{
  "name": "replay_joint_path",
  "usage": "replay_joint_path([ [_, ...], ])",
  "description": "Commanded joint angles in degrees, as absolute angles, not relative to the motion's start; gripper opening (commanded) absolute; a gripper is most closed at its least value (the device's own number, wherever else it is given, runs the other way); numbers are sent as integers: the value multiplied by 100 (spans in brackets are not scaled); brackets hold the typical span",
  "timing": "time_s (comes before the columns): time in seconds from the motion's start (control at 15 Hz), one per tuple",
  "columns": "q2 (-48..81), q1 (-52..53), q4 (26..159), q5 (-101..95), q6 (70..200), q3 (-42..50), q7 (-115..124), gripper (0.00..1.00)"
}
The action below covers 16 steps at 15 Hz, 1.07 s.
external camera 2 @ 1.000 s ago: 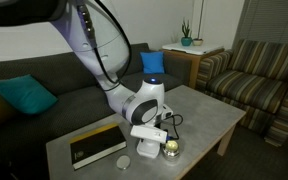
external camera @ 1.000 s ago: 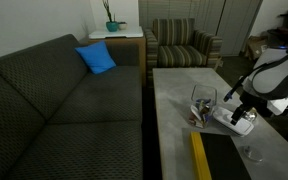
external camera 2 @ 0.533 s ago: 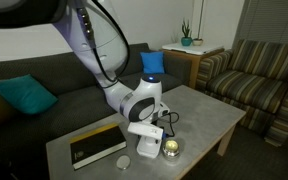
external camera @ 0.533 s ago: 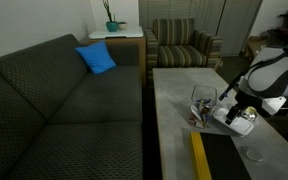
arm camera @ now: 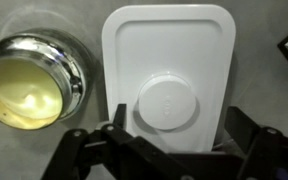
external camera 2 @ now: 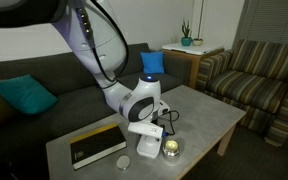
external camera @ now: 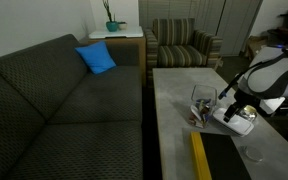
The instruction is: Place the lid on the container and push the button
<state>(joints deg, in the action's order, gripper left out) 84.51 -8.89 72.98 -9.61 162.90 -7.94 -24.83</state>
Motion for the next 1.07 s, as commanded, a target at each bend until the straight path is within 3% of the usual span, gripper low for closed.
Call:
replay_joint_path([
  [0.0, 8452, -889, 7404, -948, 16645, -740, -2436, 100],
  [1.0, 8453, -1355, 7624, -841, 16643, -1083, -2515, 100],
])
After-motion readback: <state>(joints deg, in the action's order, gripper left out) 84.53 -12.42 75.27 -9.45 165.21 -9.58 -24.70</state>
